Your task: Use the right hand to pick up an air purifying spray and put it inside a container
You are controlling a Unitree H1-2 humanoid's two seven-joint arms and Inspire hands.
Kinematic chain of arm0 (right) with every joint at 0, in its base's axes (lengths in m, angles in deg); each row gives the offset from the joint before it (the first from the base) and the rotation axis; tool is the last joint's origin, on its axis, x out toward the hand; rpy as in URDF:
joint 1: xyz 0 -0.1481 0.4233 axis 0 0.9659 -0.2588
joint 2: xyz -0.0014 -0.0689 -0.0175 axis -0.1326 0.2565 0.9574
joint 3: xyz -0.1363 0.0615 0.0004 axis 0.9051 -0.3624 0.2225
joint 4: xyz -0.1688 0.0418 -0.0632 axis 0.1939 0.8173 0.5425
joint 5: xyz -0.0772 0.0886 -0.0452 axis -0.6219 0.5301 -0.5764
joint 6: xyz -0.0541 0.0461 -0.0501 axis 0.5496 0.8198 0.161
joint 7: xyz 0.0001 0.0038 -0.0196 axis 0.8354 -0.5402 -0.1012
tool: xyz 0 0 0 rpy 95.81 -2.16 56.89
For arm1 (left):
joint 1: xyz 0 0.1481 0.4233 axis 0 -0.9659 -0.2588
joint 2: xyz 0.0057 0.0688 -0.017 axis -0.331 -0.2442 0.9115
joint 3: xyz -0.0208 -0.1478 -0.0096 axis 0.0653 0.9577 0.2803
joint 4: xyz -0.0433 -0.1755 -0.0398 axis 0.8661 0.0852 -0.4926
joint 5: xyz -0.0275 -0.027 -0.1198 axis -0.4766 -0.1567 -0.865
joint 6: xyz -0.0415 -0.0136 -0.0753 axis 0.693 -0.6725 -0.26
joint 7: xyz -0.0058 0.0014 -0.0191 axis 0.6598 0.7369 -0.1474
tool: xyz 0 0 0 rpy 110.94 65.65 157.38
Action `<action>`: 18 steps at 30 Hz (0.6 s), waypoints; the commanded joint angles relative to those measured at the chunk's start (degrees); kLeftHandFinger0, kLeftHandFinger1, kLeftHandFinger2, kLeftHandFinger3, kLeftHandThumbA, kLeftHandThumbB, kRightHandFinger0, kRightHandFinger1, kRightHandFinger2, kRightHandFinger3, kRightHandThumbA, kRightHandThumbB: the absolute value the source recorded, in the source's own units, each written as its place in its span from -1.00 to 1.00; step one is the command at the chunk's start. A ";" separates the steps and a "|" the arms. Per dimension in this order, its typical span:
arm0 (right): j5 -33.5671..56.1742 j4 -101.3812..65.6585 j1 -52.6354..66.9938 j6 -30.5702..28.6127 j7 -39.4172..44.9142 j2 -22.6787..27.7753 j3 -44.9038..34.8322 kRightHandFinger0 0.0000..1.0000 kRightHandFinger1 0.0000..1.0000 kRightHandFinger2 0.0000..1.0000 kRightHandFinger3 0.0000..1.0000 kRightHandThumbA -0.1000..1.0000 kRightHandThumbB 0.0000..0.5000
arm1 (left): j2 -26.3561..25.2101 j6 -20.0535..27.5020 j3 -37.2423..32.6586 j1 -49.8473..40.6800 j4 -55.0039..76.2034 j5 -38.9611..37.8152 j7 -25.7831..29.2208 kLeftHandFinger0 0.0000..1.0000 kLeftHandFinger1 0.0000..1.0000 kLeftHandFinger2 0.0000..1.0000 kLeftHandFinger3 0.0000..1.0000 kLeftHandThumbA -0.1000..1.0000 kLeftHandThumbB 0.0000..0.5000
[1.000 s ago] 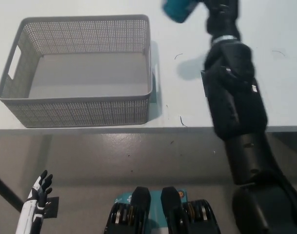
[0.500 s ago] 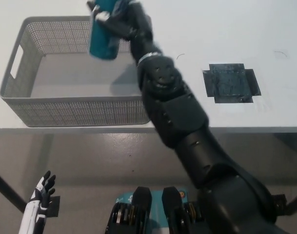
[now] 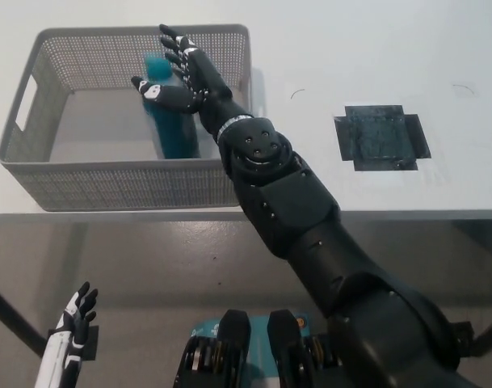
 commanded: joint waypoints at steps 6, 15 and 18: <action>-0.57 -5.74 -1.00 -1.72 5.14 0.76 0.10 1.00 1.00 1.00 1.00 0.14 1.00 | -0.81 1.39 -0.26 -0.57 0.59 0.01 -0.01 1.00 1.00 1.00 1.00 1.00 -0.10; -4.37 -34.58 7.38 1.70 5.45 5.95 1.99 1.00 1.00 1.00 1.00 0.31 1.00 | -0.32 1.11 -0.58 -1.46 0.46 -0.74 0.08 1.00 1.00 1.00 1.00 1.00 0.24; -5.04 -47.49 11.84 1.78 6.06 8.59 1.89 1.00 1.00 1.00 1.00 0.28 1.00 | -0.49 1.70 -0.30 -1.57 0.43 -0.94 0.18 1.00 1.00 1.00 1.00 1.00 0.19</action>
